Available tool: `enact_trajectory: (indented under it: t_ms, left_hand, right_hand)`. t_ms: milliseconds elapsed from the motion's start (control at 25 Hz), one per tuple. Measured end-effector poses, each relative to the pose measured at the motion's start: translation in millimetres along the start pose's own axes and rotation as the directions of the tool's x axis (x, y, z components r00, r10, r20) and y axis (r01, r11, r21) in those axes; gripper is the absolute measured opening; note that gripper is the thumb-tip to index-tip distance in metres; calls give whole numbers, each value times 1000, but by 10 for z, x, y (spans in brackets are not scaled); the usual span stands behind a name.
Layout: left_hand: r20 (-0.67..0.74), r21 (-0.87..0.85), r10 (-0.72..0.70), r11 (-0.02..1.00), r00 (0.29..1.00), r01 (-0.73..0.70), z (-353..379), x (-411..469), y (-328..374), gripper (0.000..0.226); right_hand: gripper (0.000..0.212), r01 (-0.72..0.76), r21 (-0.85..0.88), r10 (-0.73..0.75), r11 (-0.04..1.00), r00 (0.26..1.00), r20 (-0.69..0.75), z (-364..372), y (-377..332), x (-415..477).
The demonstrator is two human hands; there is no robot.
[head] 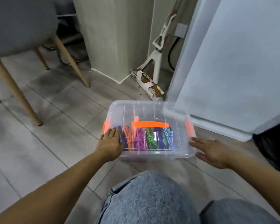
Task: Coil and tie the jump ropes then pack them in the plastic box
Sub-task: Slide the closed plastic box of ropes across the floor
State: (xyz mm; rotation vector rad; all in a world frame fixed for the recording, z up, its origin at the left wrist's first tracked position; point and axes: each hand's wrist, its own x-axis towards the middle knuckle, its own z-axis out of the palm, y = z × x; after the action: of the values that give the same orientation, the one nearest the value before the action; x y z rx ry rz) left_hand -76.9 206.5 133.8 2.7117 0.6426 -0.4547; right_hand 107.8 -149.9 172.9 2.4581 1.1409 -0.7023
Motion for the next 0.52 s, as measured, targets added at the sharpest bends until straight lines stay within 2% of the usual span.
enact_trajectory:
  t_ms: [80,200,280,360,440,520]
  left_hand:
    - [-11,11,50,999,999,-50,62,149,435,71]
    - [-9,3,93,996,996,-93,182,280,916,69]
    - [-8,-19,176,984,984,-177,246,332,1249,68]
    - [-32,-56,263,963,964,-264,282,323,1570,66]
    - [-23,-78,340,937,940,-341,363,308,1794,64]
    - [-46,-171,419,891,907,-421,462,287,1903,61]
  right_hand:
    - [47,-78,192,122,978,966,-227,376,263,-200]
    - [25,-135,435,358,890,798,-484,945,362,-417]
    - [16,-171,582,533,795,655,-535,1298,387,-617]
    - [11,-196,647,631,737,543,-555,1538,441,-836]
    - [11,-232,701,704,675,489,-516,1751,481,-1017]
    - [15,-246,753,764,610,434,-477,1886,472,-1144]
